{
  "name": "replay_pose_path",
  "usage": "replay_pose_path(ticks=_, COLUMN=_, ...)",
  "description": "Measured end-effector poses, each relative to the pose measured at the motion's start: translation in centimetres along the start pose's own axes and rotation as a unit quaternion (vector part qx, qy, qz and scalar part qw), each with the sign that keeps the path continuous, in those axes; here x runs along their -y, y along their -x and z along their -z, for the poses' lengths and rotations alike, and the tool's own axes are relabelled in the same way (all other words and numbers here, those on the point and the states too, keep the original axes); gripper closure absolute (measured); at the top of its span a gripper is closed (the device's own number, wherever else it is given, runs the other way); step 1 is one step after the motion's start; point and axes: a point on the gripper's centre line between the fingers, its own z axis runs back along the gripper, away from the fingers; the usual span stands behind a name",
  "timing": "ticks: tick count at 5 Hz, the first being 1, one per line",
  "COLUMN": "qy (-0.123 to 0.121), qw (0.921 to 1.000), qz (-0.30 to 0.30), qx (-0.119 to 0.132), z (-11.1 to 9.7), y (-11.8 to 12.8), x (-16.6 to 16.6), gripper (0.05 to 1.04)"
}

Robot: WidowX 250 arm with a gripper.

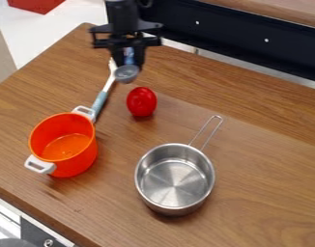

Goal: Put the spoon inside the orange pot

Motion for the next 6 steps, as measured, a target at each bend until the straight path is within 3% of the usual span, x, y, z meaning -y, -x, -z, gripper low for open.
replay_pose_path(ticks=1, qy=0.01, qw=0.9991, qz=0.037, qx=-0.015, z=-1.4, y=1.5, x=-2.4, gripper=0.772)
replay_pose_path(ticks=2, qy=0.008, qw=0.996, qz=0.072, qx=-0.052, z=-1.9, y=2.8, x=-4.7, gripper=0.772)
replay_pose_path(ticks=3, qy=0.0, qw=0.9907, qz=0.119, qx=-0.066, z=-0.2, y=4.8, x=-6.5, gripper=0.773)
replay_pose_path(ticks=6, qy=0.012, qw=0.98, qz=0.197, qx=-0.023, z=1.2, y=9.8, x=-7.7, gripper=0.772)
